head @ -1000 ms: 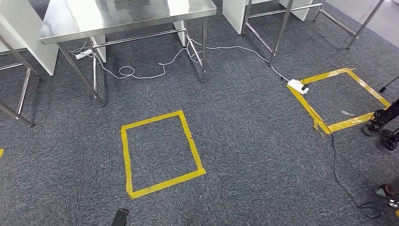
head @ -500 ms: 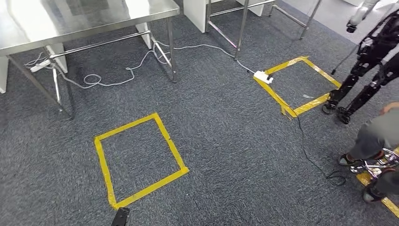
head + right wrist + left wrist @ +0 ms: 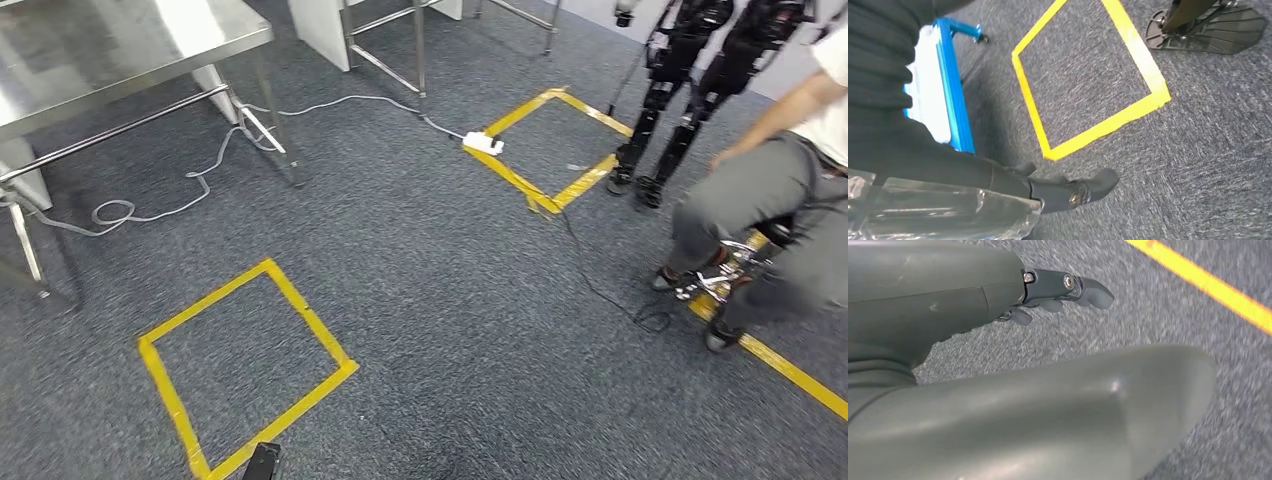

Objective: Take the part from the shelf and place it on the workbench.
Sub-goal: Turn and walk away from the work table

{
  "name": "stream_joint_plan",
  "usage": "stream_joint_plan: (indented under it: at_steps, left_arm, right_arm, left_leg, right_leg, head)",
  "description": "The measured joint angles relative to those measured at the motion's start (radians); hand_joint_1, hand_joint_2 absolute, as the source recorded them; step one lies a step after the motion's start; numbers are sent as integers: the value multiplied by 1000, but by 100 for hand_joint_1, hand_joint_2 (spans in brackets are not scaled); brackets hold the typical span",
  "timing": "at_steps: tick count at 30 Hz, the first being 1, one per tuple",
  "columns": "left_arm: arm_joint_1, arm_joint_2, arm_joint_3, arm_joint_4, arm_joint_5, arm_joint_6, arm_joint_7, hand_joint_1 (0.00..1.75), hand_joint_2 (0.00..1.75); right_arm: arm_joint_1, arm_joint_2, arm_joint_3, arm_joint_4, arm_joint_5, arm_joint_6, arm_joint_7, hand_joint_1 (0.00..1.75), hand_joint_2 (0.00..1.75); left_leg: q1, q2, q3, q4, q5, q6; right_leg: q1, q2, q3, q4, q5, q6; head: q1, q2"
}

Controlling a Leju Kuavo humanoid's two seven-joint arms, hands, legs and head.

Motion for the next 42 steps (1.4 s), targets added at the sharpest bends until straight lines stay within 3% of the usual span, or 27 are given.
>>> stream_joint_plan:
  at_steps: [1,2,3,4,6,8,10,11,13,15,17,18,19,21,23,25,26,28,30,32,33,35,37,38,40,41,42]
  left_arm:
    - [2,0,0,0,0,0,0,0,0]
    - [3,0,0,0,0,0,0,0,0]
    - [3,0,0,0,0,0,0,0,0]
    - [3,0,0,0,0,0,0,0,0]
    - [3,1,0,0,0,0,0,0,0]
    - [2,3,-1,0,0,-4,3,0,0]
    - [-1,4,-1,0,0,-15,8,0,0]
    - [-3,4,-1,0,0,-21,10,0,0]
    - [-5,3,-2,0,-2,-29,14,0,0]
    - [-5,4,-3,0,-5,-33,17,0,0]
    - [-5,5,-4,0,-7,-34,19,0,0]
    - [-5,6,-4,0,-8,-34,19,0,0]
    - [-5,5,-5,0,-9,-35,20,0,0]
    - [-7,5,-5,0,-12,-37,21,0,0]
    - [-9,6,-5,-1,-15,-37,23,0,0]
    - [-13,6,-5,-1,-17,-37,23,0,0]
    - [-16,5,-5,-1,-17,-37,23,0,0]
    - [-18,4,-5,-1,-17,-37,23,0,0]
    - [-17,5,-5,-1,-18,-38,25,0,0]
    - [-14,6,-5,-1,-18,-38,27,0,0]
    - [-14,6,-5,0,-18,-38,27,0,0]
    - [-14,6,-5,0,-18,-38,27,0,0]
    - [-14,7,-5,0,-18,-38,27,0,0]
    - [-14,8,-5,0,-18,-38,27,0,0]
    - [-16,9,-5,0,-19,-38,27,0,0]
    - [-17,9,-5,0,-19,-38,27,0,0]
    - [-19,8,-6,0,-20,-38,27,0,0]
  right_arm:
    - [0,0,0,0,0,0,0,0,175]
    - [1,1,0,0,0,1,0,0,175]
    - [2,1,0,0,0,1,0,0,175]
    - [3,0,0,0,0,1,0,0,175]
    - [2,1,0,0,0,1,0,0,175]
    - [0,3,0,0,0,2,0,0,175]
    - [1,2,0,1,0,6,1,0,175]
    - [3,2,0,1,0,9,2,0,175]
    - [1,1,0,1,-1,15,5,0,175]
    - [-3,2,0,1,-2,17,6,0,175]
    - [-3,1,0,1,-4,18,6,0,175]
    - [-1,1,0,1,-4,18,6,0,175]
    - [1,0,0,1,-5,18,6,0,175]
    - [0,-1,0,1,-5,18,6,0,175]
    - [-2,-1,0,1,-6,18,6,0,175]
    - [-1,-1,0,1,-7,18,6,0,175]
    - [1,-1,0,1,-7,18,6,0,175]
    - [2,-1,0,1,-7,18,6,0,175]
    - [1,0,0,1,-7,18,6,0,175]
    - [1,0,0,1,-6,18,6,0,175]
    - [2,0,0,1,-6,18,6,0,175]
    - [4,0,0,1,-4,18,6,0,175]
    - [2,1,0,1,-2,18,6,0,175]
    - [0,1,0,1,-1,18,6,0,175]
    - [1,1,0,1,0,19,6,0,175]
    - [4,0,0,1,0,19,7,0,175]
    - [6,0,0,1,0,19,8,0,175]
  left_leg:
    - [0,-9,-28,56,-19,2]
    - [0,-12,-41,79,-17,5]
    - [0,-15,-36,62,5,8]
    - [0,-22,-14,12,41,13]
    - [1,-72,45,-118,106,23]
    - [-2,-108,73,-183,124,29]
    - [-7,-89,76,-194,127,35]
    - [-8,-76,78,-200,133,41]
    - [-7,-45,82,-213,142,53]
    - [-11,-10,81,-213,142,57]
    - [-14,22,80,-213,141,57]
    - [-15,37,80,-212,140,57]
    - [-15,50,80,-212,139,55]
    - [-18,73,85,-212,134,47]
    - [-23,93,91,-211,128,36]
    - [-24,111,97,-211,124,25]
    - [-21,107,98,-207,119,19]
    - [-14,62,80,-159,81,10]
    - [-10,5,25,-36,12,7]
    - [-8,-12,-29,68,-23,6]
    - [-6,-14,-34,73,-10,5]
    - [0,-28,7,-25,63,6]
    - [6,-73,57,-139,113,6]
    - [6,-90,69,-168,119,7]
    - [-1,-84,72,-181,119,17]
    - [-3,-71,74,-186,124,26]
    - [-4,-58,75,-192,130,35]
  right_leg:
    - [4,14,-1,0,0,-2]
    - [7,29,-1,1,1,-3]
    - [9,43,0,1,2,-4]
    - [10,58,1,2,2,-4]
    - [13,85,0,4,3,-2]
    - [13,108,-9,6,7,8]
    - [11,129,-20,3,14,23]
    - [12,119,-27,9,13,28]
    - [17,65,-63,71,-16,27]
    - [16,14,-128,199,-73,21]
    - [12,2,-171,293,-104,27]
    - [11,-2,-163,286,-97,35]
    - [9,-9,-132,236,-77,45]
    - [9,-51,-41,85,-31,55]
    - [14,-77,5,4,-9,47]
    - [19,-59,2,0,-6,32]
    - [14,-48,2,-2,-4,25]
    - [5,-27,5,-6,1,7]
    - [4,-5,3,-6,4,-7]
    - [9,22,2,-5,5,-10]
    - [10,36,3,-4,5,-10]
    - [9,66,3,1,5,-9]
    - [12,93,-2,9,4,-4]
    - [14,104,-8,11,6,2]
    - [12,126,-21,8,12,20]
    - [11,128,-26,9,15,27]
    - [12,112,-35,18,11,30]
  head:
    - [0,0]
    - [0,0]
    - [0,0]
    - [0,0]
    - [0,0]
    - [0,0]
    - [0,0]
    - [1,0]
    - [6,0]
    - [10,0]
    - [11,0]
    - [13,0]
    - [13,0]
    - [14,0]
    - [12,0]
    - [9,0]
    - [8,0]
    - [4,0]
    - [0,0]
    - [0,0]
    - [0,0]
    - [-1,0]
    - [0,0]
    - [0,0]
    - [1,0]
    - [1,0]
    - [1,0]
